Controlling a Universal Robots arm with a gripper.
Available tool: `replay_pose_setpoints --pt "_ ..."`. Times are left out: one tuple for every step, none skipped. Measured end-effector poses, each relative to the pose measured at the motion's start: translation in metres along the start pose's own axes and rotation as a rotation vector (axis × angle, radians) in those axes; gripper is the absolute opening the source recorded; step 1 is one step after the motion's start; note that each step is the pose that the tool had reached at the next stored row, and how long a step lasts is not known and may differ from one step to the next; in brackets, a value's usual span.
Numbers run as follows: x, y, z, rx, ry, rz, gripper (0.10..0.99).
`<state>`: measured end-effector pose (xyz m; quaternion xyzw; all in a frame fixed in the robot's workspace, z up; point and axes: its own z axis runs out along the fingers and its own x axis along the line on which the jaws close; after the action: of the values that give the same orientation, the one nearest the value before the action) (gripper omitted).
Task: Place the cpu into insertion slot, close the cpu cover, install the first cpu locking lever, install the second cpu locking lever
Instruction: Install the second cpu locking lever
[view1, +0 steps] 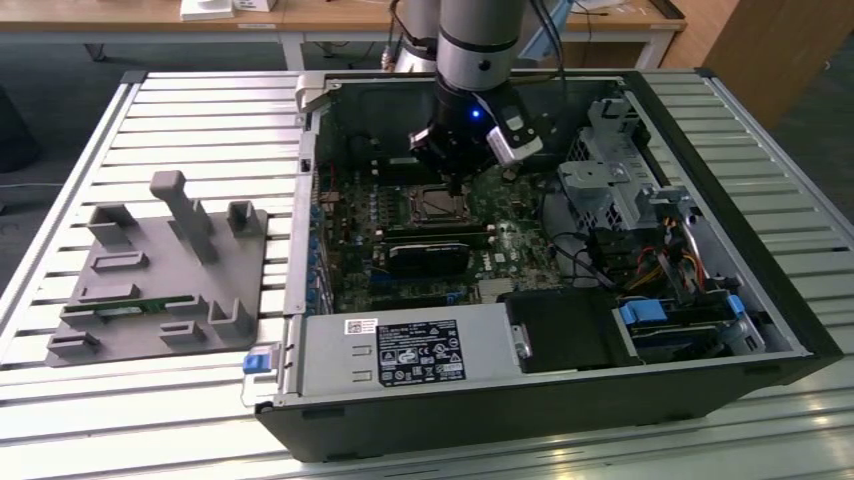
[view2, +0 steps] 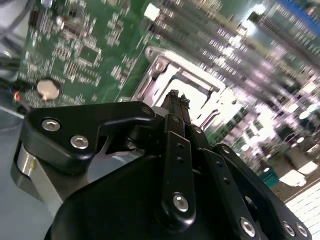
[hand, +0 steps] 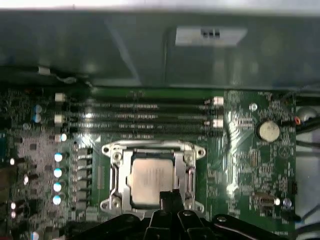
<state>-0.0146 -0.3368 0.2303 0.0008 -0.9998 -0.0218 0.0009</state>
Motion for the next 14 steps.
replay_pose_setpoints --pt "0.0000 -0.0031 -0.0001 -0.001 0.0004 0.000 0.118" --pt "0.0000 -0.0056 -0.0002 -0.003 0.0015 0.000 0.118" --pt "0.0000 -0.0076 -0.0002 -0.008 0.0037 0.000 0.118" --pt "0.0000 -0.0094 -0.0001 -0.014 0.0064 0.000 0.118" --pt "0.0000 -0.0109 0.0001 -0.022 0.0095 0.000 0.118" --pt "0.0000 -0.0125 0.0001 -0.030 0.0126 0.000 0.118" --pt "0.0000 -0.0144 0.0001 -0.036 0.0142 0.001 0.118" --pt "0.0000 -0.0168 0.0003 -0.039 0.0145 0.001 0.118" --pt "0.0000 -0.0194 0.0004 -0.041 0.0144 0.000 0.118" --pt "0.0000 -0.0222 0.0004 -0.042 0.0145 0.001 0.118" --pt "0.0000 -0.0250 0.0004 -0.043 0.0145 0.000 0.118" --pt "0.0000 -0.0279 0.0005 -0.044 0.0145 0.000 0.118" --pt "0.0000 -0.0301 0.0005 -0.046 0.0145 0.000 0.118" --pt "0.0001 -0.0310 0.0005 -0.049 0.0145 0.000 0.118"
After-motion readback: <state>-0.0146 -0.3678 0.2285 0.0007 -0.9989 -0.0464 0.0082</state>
